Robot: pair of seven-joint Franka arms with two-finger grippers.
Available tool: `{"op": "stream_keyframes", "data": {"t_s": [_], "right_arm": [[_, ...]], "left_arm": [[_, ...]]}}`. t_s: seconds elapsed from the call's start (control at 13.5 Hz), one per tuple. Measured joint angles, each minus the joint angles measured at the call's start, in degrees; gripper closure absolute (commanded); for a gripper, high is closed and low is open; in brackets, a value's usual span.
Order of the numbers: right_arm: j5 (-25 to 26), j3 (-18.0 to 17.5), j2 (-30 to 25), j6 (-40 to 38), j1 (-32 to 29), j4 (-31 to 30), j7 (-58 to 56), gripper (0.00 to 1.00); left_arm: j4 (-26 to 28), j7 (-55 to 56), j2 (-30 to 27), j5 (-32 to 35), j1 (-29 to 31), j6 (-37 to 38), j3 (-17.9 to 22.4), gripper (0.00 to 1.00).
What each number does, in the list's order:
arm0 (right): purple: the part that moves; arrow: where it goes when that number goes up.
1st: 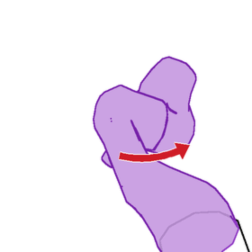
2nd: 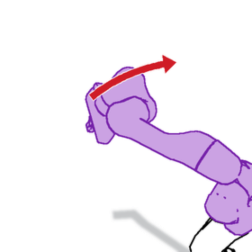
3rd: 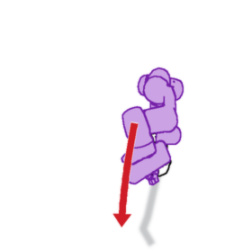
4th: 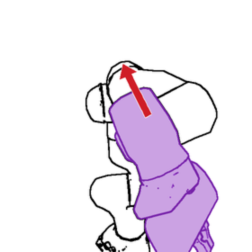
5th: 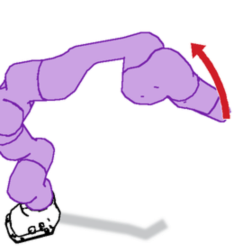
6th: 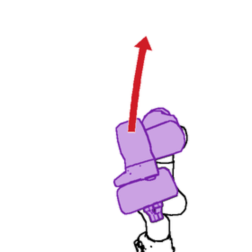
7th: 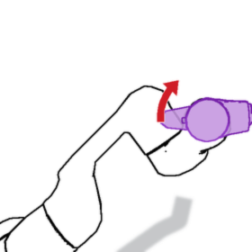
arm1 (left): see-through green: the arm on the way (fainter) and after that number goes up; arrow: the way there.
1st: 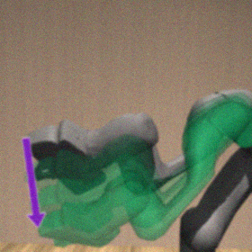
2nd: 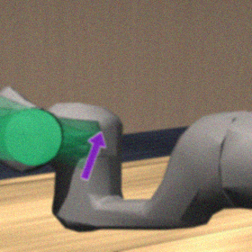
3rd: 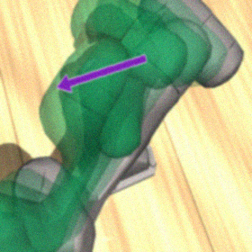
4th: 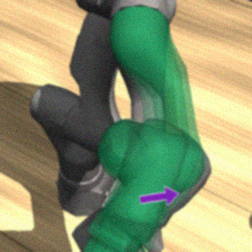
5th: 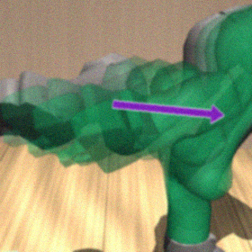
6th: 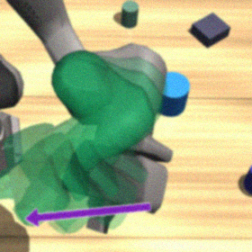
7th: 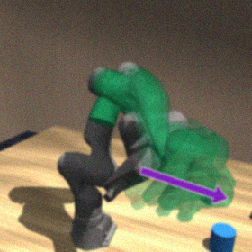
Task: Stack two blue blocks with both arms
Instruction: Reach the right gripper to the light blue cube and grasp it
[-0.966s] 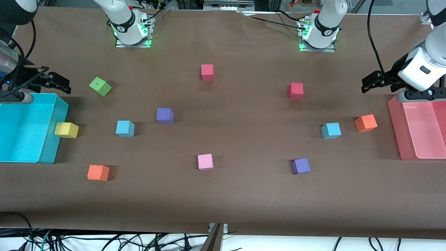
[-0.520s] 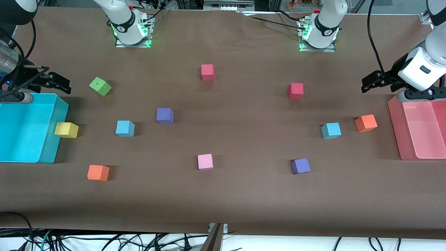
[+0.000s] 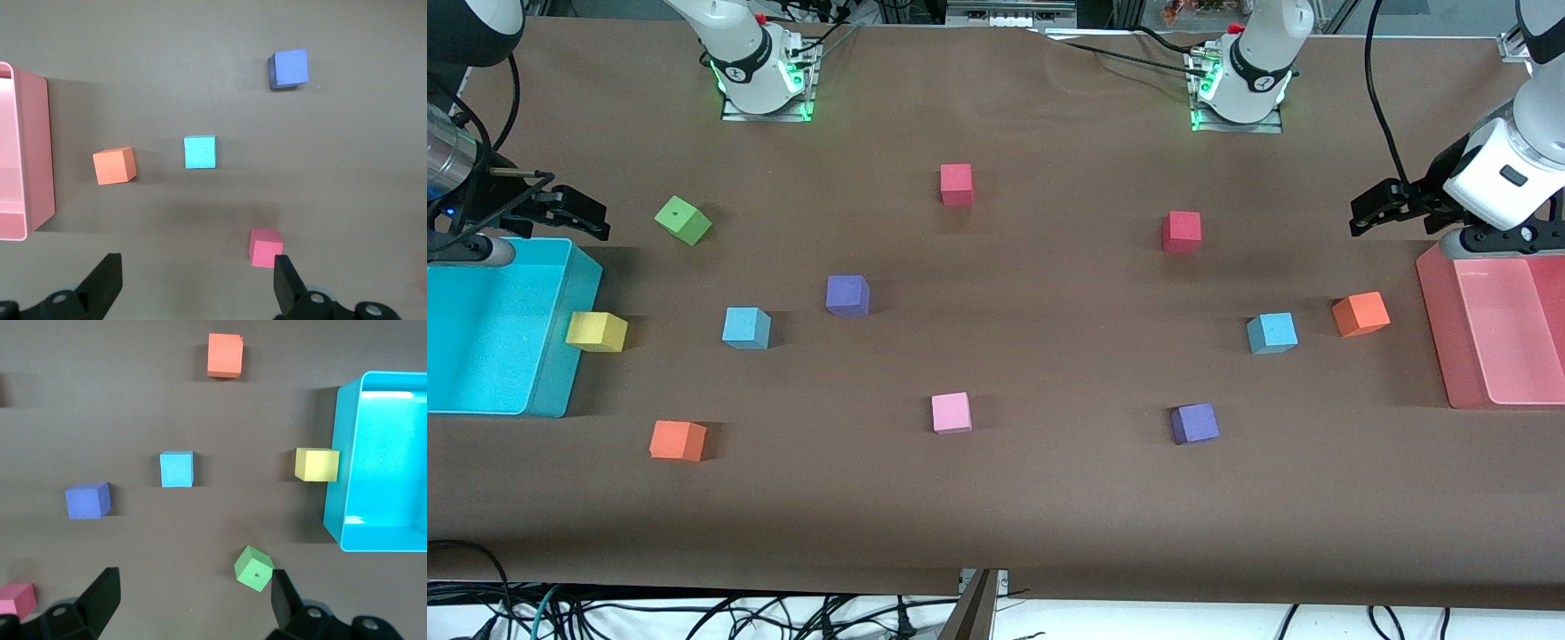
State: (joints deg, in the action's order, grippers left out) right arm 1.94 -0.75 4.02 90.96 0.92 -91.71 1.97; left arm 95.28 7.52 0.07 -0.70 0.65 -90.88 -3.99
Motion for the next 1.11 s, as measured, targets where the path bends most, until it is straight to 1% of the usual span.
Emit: {"op": "stream_keyframes", "data": {"t_s": [0.22, 0.37, 0.67, 0.82, 1.11], "right_arm": [[0.0, 0.0, 3.3, 0.5, 0.6, -0.5, -0.2, 0.0], [0.0, -0.1, 7.6, 1.3, 1.2, -0.9, -0.2, 0.0], [0.0, -0.1, 16.8, 7.4, 2.1, -1.4, -0.2, 0.0], [0.0, -0.1, 18.3, 13.6, 3.1, -4.2, 0.0, 0.0], [0.0, 0.0, 18.5, 29.1, 3.5, -14.8, 0.0, 0.0]], "left_arm": [[0.0, 0.0, -0.1, 0.0, 0.0, 0.0, 0.0, 0.0], [0.0, 0.0, -0.1, 0.0, 0.0, 0.0, 0.0, 0.0], [0.0, 0.0, -0.1, 0.0, 0.0, 0.0, 0.0, 0.0], [0.0, 0.0, -0.1, 0.0, 0.0, 0.0, 0.0, 0.0], [0.0, 0.0, -0.1, 0.0, 0.0, 0.0, 0.0, 0.0]]}}
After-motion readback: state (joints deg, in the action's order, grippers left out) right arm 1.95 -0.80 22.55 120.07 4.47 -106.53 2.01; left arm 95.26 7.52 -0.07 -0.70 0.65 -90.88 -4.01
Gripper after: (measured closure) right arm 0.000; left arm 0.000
